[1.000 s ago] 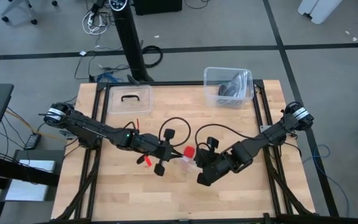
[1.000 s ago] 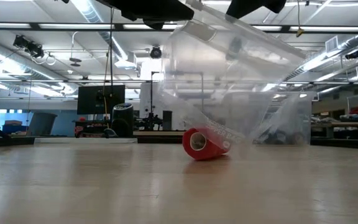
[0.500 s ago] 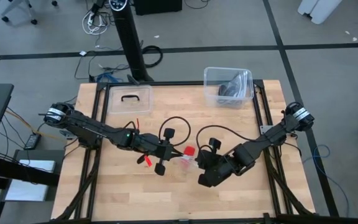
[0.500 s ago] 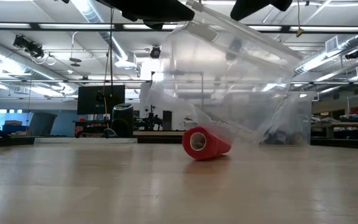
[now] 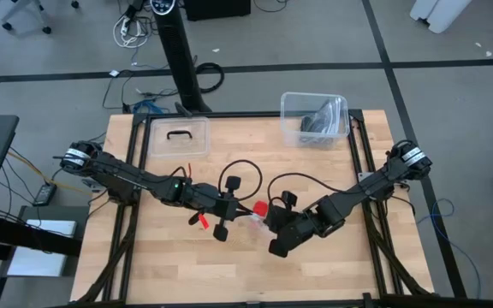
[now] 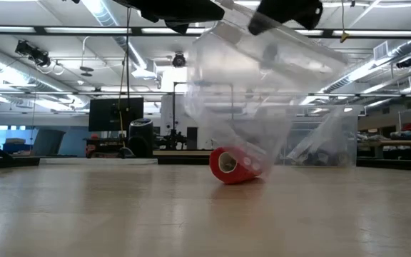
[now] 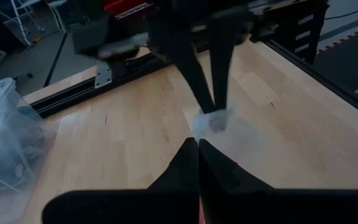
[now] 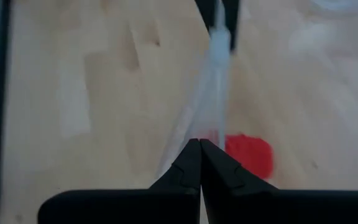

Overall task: Roll bandage
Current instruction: Put the red bandage into the transparent zip bag

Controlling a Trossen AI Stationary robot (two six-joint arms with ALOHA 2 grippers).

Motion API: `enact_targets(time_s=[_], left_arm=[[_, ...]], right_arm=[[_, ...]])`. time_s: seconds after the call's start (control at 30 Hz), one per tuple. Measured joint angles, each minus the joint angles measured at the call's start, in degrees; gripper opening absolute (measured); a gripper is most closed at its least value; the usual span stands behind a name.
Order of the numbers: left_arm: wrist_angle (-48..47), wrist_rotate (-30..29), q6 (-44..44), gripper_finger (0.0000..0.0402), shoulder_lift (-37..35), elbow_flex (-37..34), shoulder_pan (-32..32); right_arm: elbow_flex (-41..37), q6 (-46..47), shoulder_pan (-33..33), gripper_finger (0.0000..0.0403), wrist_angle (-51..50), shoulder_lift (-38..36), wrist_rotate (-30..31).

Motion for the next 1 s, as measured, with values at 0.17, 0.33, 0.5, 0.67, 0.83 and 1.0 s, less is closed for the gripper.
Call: enact_targets(time_s=[0.17, 0.33, 0.5, 0.67, 0.83, 1.0], left_arm=[[-0.1, 0.0, -0.4, 0.0, 0.0, 0.0, 0.0], [-0.2, 0.0, -3.3, 0.0, 0.0, 0.0, -0.1], [0.3, 0.2, -5.6, 0.0, 1.7, 0.0, -0.5], [2.1, 0.2, -7.4, 0.0, 3.1, 0.0, -0.6], [3.9, -0.4, -8.6, 0.0, 3.6, 0.0, -0.6], [5.7, -0.9, -9.0, 0.0, 3.6, 0.0, -0.6]], right_arm=[[-3.0, -2.2, -1.2, 0.0, 8.0, 0.0, -2.1], [-4.8, 5.0, -0.5, 0.0, 4.6, 0.0, 5.4], [-10.1, 3.8, 0.5, 0.0, 17.8, -0.1, 4.9], [-17.3, 2.7, 0.4, 0.0001, 32.2, 0.0, 1.7], [-19.8, 2.6, 0.3, 0.0041, 35.2, -0.2, 1.9], [-18.1, 1.4, 0.8, 0.0113, 32.7, -1.3, 4.9]])
